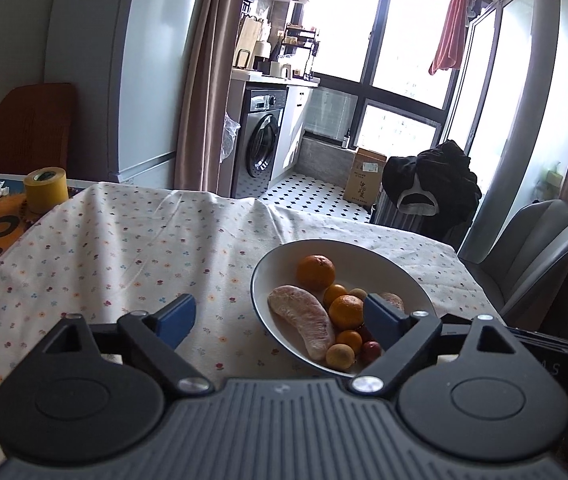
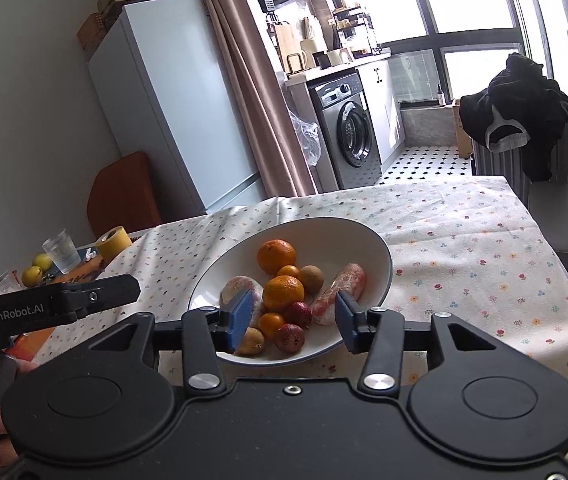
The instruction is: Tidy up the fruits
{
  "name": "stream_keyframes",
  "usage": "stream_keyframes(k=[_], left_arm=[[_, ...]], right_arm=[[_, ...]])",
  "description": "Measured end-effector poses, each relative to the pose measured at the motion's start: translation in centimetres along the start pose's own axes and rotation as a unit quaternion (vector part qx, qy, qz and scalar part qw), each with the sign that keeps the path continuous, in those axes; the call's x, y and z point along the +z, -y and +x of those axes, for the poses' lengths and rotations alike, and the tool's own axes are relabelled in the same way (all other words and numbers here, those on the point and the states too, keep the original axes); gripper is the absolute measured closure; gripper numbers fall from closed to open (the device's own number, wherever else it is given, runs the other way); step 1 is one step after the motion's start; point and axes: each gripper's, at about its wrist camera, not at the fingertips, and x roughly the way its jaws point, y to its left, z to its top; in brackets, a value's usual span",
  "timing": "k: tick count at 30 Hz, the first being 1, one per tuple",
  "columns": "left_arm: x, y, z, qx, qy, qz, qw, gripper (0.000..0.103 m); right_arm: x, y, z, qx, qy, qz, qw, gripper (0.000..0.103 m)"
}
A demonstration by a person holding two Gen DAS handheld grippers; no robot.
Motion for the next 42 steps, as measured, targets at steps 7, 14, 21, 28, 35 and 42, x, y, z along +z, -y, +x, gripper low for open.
stream_keyframes(k=[7, 14, 21, 28, 35, 42], left_arm=[[-0.1, -1.2, -1.9, 0.005, 0.008, -0.005, 0.9999, 0.008], [-0.2, -2.0, -3.8, 0.003, 0.014, -0.015, 0.9998, 0.005], [-0.9, -3.1, -5.5, 0.003, 0.006, -0.025, 0.9997, 0.005], [-1.4, -3.8, -7.8, 0.001, 0.005, -0.014, 0.9999, 0.004], [-1.7, -4.9, -9.8, 0.005, -0.001, -0.011, 0.9999, 0.001], [-2.2, -5.2, -11.5, 0.004, -0.016, 0.011, 0.9998, 0.001]], right_arm=[[-0.5, -0.5, -1.7, -0.006, 0.002, -0.004, 1.0, 0.041], [-0.7, -1.2, -3.4, -0.01, 0.01, -0.008, 1.0, 0.022], [-0.8, -2.0, -5.4, -0.016, 0.02, -0.011, 1.0, 0.004], [-1.0, -2.8, -7.3, -0.014, 0.02, -0.009, 1.0, 0.0], [-1.5, -3.8, -9.0, -0.003, 0.012, -0.018, 1.0, 0.0], [-2.1, -4.5, -10.1, 0.006, 0.001, -0.019, 1.0, 0.0]])
